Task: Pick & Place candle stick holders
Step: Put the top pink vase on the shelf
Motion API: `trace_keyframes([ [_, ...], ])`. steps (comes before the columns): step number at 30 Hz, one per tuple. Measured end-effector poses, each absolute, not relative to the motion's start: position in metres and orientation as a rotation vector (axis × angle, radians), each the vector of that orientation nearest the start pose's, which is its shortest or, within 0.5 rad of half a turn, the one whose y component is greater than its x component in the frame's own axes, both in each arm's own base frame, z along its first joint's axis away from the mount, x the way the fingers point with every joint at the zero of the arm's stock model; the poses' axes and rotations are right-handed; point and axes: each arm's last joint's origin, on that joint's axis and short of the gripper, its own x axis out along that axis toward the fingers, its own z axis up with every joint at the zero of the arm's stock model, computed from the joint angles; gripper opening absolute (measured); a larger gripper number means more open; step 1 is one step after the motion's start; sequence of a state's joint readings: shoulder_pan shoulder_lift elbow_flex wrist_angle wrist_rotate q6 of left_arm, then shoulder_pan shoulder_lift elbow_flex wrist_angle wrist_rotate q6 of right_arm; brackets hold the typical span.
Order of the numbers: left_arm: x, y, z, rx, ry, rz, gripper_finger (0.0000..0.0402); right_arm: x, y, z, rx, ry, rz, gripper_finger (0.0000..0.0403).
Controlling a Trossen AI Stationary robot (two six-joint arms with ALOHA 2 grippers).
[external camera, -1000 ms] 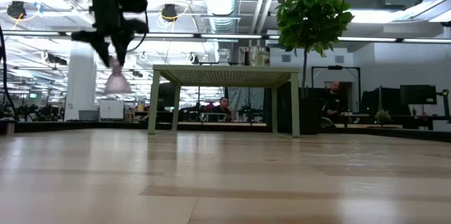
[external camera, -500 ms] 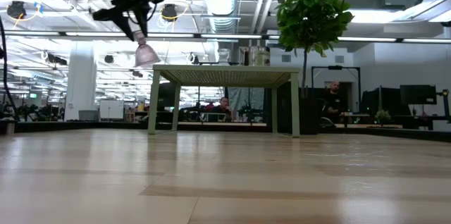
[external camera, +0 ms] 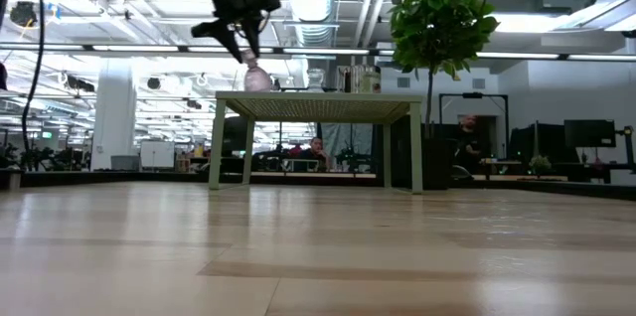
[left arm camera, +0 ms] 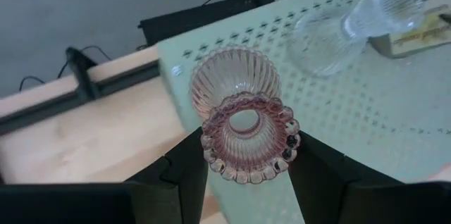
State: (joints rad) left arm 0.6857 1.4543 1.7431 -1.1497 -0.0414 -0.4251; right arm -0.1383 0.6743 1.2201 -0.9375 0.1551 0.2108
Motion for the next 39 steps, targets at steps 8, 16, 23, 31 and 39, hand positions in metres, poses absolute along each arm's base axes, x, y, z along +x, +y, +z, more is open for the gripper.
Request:
trace_keyframes([
  [8, 0.228, 0.185, 0.418, -0.629, 0.71, 0.856, 0.0166, 0.08, -0.016, 0.41, 0.203, 0.361, -0.33, 0.0114],
  [16, 0.238, 0.191, 0.407, -0.63, 0.754, 0.847, 0.0167, 0.08, -0.016, 0.41, 0.203, 0.361, -0.33, 0.0114],
  [23, 0.238, 0.192, 0.406, -0.629, 0.756, 0.851, 0.0167, 0.08, -0.016, 0.41, 0.203, 0.361, -0.33, 0.0114],
  [31, 0.238, 0.191, 0.406, -0.612, 0.764, 0.843, 0.0184, 0.08, -0.016, 0.41, 0.203, 0.361, -0.331, 0.0114],
  [39, 0.238, 0.191, 0.406, -0.59, 0.775, 0.832, 0.0189, 0.08, -0.016, 0.41, 0.203, 0.361, -0.331, 0.0114],
])
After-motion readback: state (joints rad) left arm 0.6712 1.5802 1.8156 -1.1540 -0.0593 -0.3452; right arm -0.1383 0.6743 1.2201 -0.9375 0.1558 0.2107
